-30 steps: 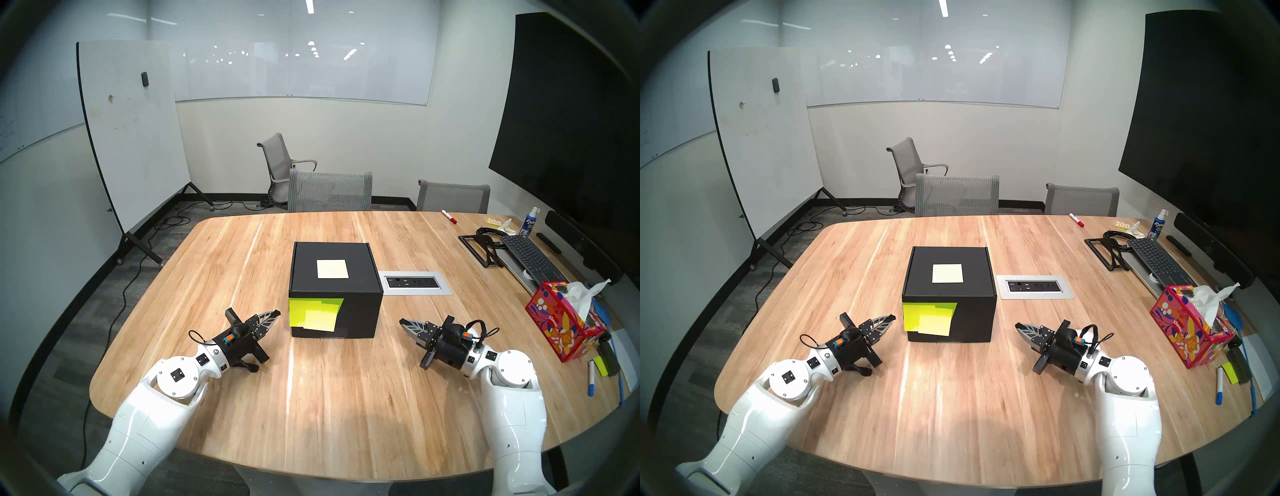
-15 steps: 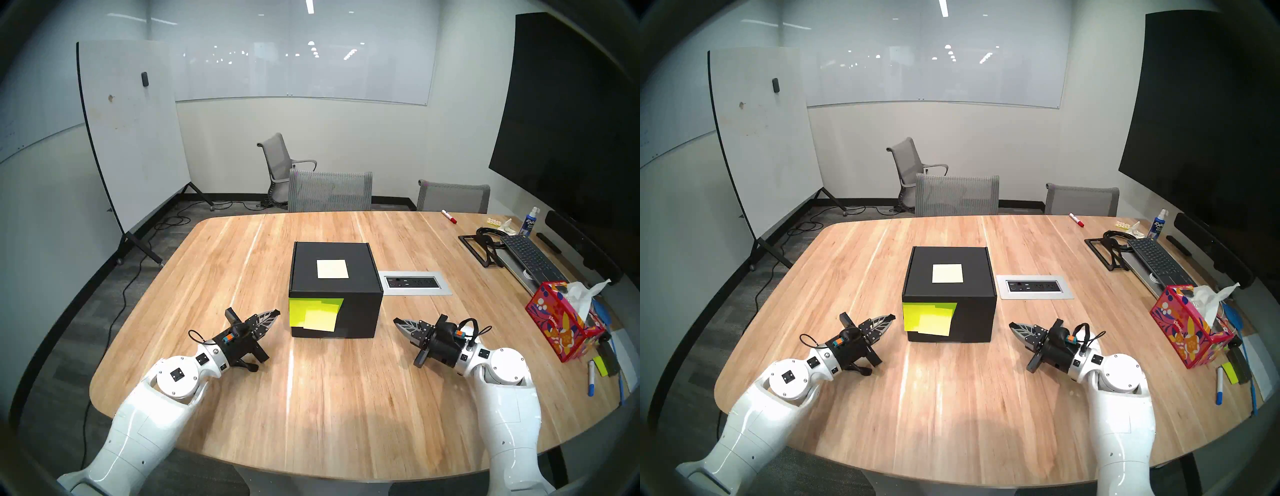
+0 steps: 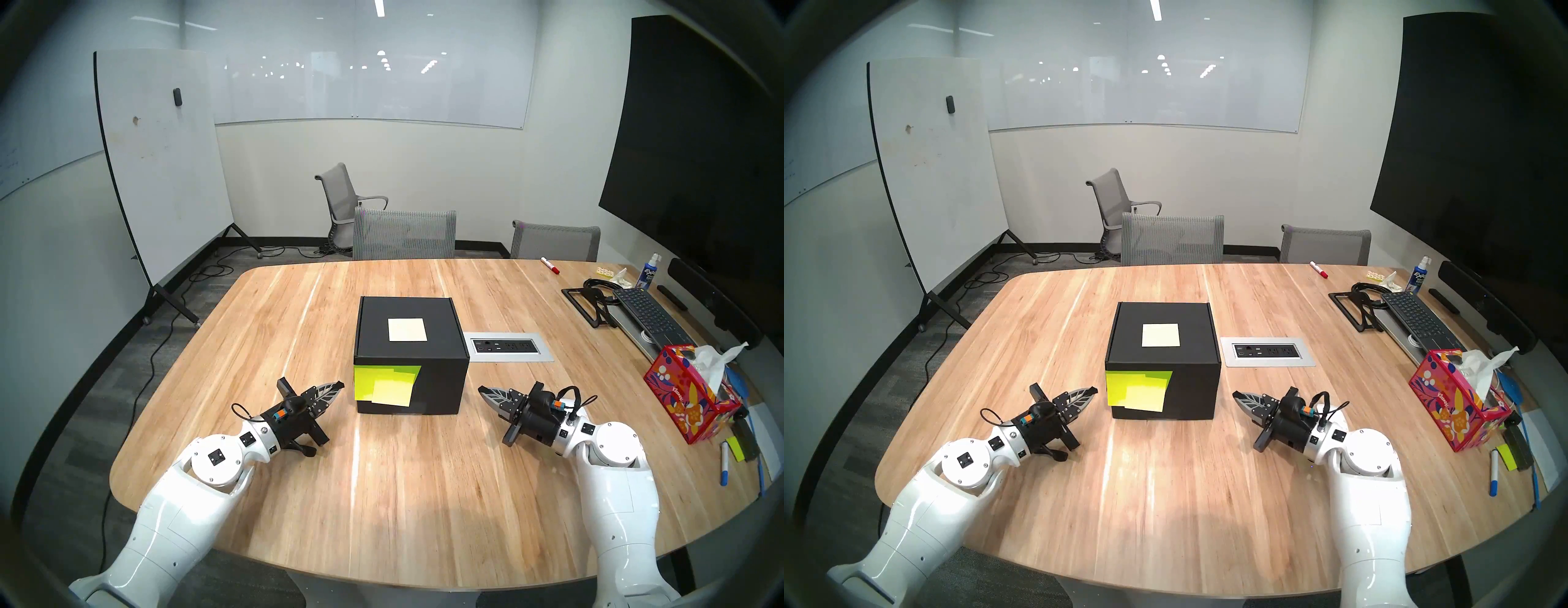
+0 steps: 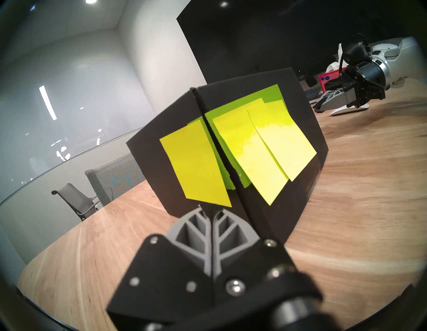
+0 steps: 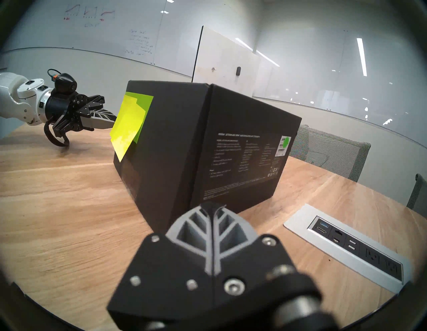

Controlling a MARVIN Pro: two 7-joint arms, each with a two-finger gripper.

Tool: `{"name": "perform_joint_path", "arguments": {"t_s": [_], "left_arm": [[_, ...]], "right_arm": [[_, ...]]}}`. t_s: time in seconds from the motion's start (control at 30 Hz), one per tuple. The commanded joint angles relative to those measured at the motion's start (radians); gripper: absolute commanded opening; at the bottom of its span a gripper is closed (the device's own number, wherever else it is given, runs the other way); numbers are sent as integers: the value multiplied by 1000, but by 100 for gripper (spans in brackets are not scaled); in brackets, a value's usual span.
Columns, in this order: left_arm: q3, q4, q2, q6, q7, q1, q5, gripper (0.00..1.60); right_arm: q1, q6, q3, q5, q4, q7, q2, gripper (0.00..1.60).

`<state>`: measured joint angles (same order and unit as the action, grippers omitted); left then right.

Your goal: Open the box and place the mouse inside

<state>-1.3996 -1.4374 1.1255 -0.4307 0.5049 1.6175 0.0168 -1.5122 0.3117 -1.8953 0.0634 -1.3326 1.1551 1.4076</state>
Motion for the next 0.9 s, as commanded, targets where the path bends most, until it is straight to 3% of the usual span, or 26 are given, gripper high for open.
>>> {"name": "perform_joint_path", "arguments": {"t_s": [0.0,0.87], "left_arm": [[1,-5,8,-2,-4,-14,-1,0],[4,1,5,-20,19,-8,4,0]], "right_arm": [[21,3,2,-6,2,1,0,0],[-5,7,21,-2,-11,-3,9,0]]}}
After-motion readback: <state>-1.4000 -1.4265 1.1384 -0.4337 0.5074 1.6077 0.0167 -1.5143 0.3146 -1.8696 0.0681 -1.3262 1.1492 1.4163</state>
